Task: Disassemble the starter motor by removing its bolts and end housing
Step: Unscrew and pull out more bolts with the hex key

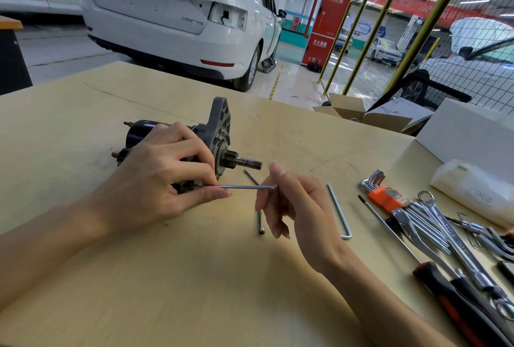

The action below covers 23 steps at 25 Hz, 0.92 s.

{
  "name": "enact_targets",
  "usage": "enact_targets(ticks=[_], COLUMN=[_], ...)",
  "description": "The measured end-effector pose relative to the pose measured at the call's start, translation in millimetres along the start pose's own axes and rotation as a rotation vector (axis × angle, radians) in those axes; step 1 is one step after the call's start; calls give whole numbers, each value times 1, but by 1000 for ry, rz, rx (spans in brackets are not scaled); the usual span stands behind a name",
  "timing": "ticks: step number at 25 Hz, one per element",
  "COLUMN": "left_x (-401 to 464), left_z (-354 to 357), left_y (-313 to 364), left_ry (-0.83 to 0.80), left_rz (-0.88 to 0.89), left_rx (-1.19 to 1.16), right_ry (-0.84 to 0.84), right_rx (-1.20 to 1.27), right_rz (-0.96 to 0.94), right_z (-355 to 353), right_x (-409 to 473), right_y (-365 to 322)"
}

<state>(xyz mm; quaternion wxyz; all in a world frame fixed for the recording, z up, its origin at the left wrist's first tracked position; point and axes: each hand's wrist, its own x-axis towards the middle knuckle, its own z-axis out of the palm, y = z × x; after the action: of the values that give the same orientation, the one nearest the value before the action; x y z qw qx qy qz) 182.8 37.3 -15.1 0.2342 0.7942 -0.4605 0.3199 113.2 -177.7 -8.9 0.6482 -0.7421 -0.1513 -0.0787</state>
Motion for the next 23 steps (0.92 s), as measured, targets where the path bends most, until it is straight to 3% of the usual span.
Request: enact_targets(ticks=[9, 23], left_x=[0, 1], left_z=[1, 0], left_y=[0, 1], left_ry=[19, 11], left_rz=[5, 1], left_rx=[15, 23], right_ry=[-43, 33], right_rx=[11, -14], right_rz=[-42, -25], right_z=[-1, 0], right_x=[-1, 2], right_y=[0, 2])
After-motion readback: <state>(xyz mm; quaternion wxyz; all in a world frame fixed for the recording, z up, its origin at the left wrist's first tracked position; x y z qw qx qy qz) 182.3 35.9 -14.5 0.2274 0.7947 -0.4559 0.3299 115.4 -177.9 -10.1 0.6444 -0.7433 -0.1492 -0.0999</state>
